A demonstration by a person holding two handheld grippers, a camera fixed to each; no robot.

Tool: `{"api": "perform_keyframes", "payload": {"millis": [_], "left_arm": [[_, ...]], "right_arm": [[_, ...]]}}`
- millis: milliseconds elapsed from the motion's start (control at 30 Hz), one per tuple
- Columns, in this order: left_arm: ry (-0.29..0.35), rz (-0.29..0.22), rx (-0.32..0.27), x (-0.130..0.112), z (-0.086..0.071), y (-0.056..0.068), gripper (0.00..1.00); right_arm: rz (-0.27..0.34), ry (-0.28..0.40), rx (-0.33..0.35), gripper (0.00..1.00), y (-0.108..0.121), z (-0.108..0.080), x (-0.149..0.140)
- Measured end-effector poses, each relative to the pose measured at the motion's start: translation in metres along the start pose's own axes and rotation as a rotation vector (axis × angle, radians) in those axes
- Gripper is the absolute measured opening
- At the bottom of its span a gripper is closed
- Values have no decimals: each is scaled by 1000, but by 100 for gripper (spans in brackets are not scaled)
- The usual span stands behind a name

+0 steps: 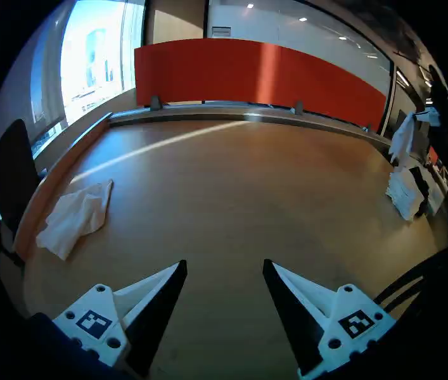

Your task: Fold towel

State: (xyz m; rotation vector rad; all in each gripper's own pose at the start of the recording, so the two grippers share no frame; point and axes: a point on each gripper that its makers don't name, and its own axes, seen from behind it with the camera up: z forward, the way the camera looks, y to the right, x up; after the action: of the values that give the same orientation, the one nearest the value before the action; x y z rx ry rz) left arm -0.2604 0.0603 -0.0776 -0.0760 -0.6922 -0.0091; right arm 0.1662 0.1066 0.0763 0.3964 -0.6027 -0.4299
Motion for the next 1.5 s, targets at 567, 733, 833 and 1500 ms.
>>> {"api": "perform_keyframes", "payload": {"millis": [567, 733, 833, 1500], "left_arm": [[-5, 8, 2, 3, 2, 8, 89], [-7, 12, 0, 4, 2, 9, 89], [-7, 13, -2, 4, 2, 10, 89], [-9, 32, -11, 3, -3, 12, 89]], "right_arm": [[26, -45, -39, 5, 41, 12, -19], [36, -57, -47, 5, 43, 7, -31], [50, -69, -55, 5, 44, 1, -43], [241, -236, -127, 5, 43, -39, -179]]}}
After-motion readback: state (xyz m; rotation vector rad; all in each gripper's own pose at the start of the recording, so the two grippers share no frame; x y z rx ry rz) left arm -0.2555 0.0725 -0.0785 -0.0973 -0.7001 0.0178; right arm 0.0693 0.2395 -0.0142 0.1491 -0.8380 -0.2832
